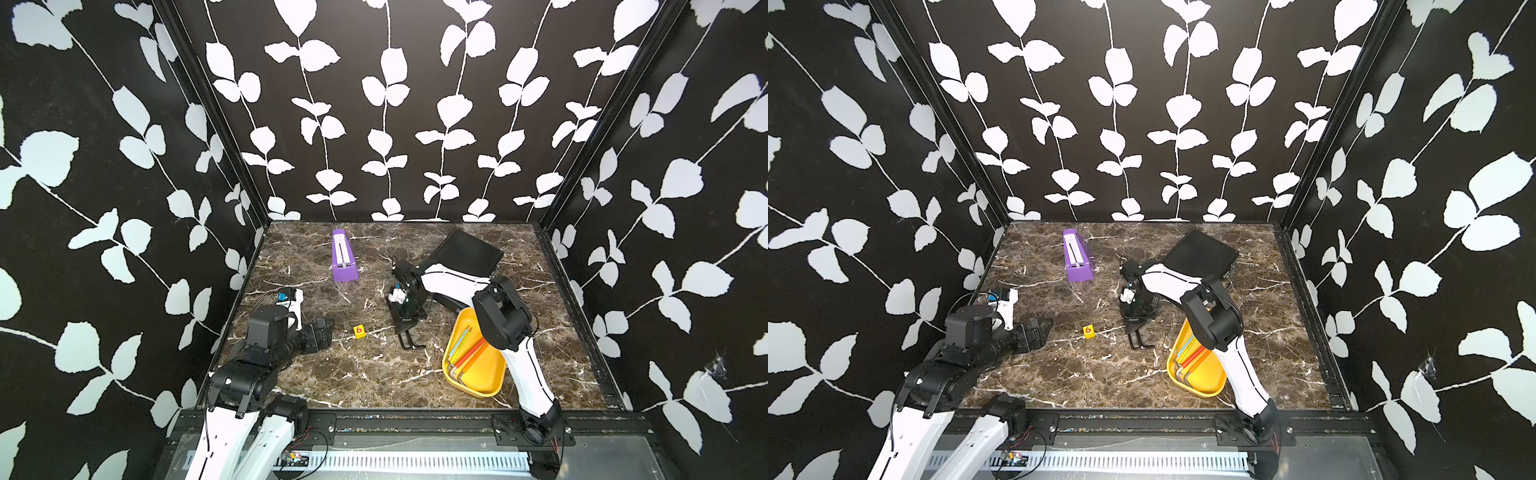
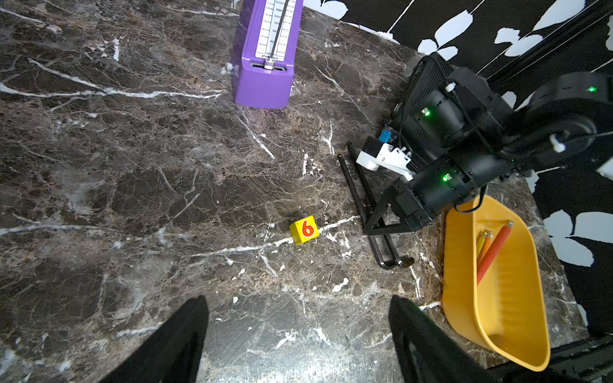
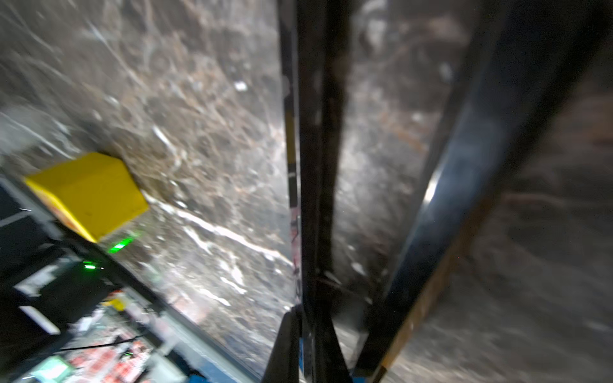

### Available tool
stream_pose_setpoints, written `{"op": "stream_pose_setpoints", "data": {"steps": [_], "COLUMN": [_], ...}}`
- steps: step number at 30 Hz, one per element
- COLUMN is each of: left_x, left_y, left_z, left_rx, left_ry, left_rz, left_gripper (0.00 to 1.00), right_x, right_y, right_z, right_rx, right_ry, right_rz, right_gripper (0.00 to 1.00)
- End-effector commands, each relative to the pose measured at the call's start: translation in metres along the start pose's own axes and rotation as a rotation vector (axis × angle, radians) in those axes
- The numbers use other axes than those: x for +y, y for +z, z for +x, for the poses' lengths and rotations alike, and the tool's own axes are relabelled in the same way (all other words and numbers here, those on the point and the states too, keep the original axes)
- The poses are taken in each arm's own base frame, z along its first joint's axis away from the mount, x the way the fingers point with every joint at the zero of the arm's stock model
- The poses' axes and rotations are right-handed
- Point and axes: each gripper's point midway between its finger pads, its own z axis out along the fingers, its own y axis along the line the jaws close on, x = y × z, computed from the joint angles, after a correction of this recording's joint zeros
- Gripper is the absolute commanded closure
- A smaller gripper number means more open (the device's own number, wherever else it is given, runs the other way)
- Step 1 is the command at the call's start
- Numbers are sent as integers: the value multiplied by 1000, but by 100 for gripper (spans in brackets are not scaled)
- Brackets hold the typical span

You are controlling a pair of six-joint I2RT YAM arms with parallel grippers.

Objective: Put the hex key on the desktop into the storage box
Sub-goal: Pick up the Allen key from the center of the board.

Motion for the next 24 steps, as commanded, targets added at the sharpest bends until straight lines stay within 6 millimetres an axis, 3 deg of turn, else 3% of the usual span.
{"op": "stream_pose_setpoints", "data": {"steps": [1,15,24], "left_x": [-3,-3,-3], "left_y": [-3,-4,-5], "left_z": [-1,-1,-2], "left_rx": [-7,-19,-21], "left_ry": [4,4,4], "left_rz": [13,14,18], "left_gripper": [14,14,14], "right_x": [17,33,37], "right_y": [0,-26,-44], "right_z": [-7,-3,0], "right_rx": [-27,-95,-139], "right_ry": [81,226,208], "right_rz": [-105,-183,-138], "right_gripper": [100,100,100]}}
